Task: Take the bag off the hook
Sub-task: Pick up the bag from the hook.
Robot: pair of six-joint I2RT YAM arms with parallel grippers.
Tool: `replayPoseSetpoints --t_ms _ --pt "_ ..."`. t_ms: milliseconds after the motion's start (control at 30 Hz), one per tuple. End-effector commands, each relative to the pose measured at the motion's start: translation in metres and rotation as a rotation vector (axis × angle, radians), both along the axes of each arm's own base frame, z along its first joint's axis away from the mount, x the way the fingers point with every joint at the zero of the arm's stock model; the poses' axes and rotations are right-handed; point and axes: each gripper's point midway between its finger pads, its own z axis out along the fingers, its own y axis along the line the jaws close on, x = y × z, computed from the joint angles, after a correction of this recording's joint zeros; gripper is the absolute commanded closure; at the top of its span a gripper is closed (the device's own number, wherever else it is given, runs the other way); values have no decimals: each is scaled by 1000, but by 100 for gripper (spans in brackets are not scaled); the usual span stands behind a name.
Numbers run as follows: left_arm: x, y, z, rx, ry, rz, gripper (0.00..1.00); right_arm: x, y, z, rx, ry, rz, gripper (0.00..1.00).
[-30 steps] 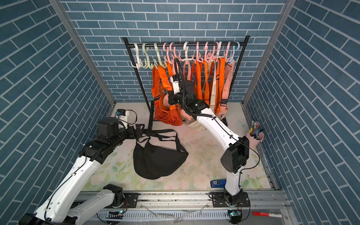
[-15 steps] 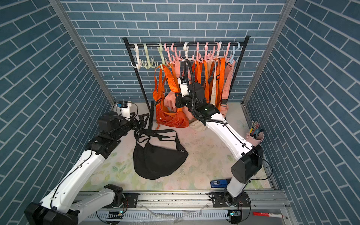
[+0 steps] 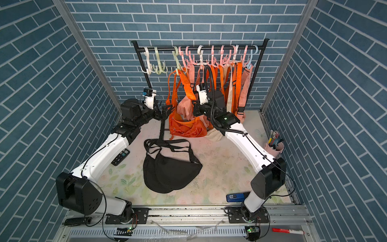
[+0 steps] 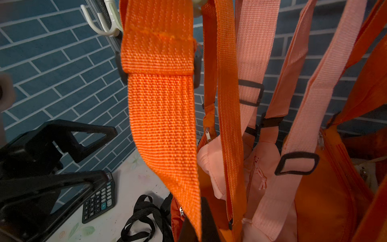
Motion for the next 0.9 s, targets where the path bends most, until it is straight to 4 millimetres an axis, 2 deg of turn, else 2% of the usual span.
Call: replayPoseSetpoints --t_ms 0,133,400,600,733,800,867 --pt "9 -8 19 25 -88 -34 1 -7 -7 13 45 -6 9 100" --pt "25 -15 15 47 -89 -44 1 -3 -8 8 63 6 15 100" --pt "49 -13 6 52 -96 -8 1 -4 -7 6 90 10 36 100" --pt "68 -13 -2 40 -84 1 9 -4 -5 4 97 20 52 100" --pt "77 -15 -10 34 -78 -8 22 -6 -4 1 103 29 61 100" --pt "82 -15 -13 29 -73 -6 33 -5 -4 0 106 32 62 100" --pt "85 -17 -13 22 -74 -13 48 -5 -3 -1 107 32 64 100"
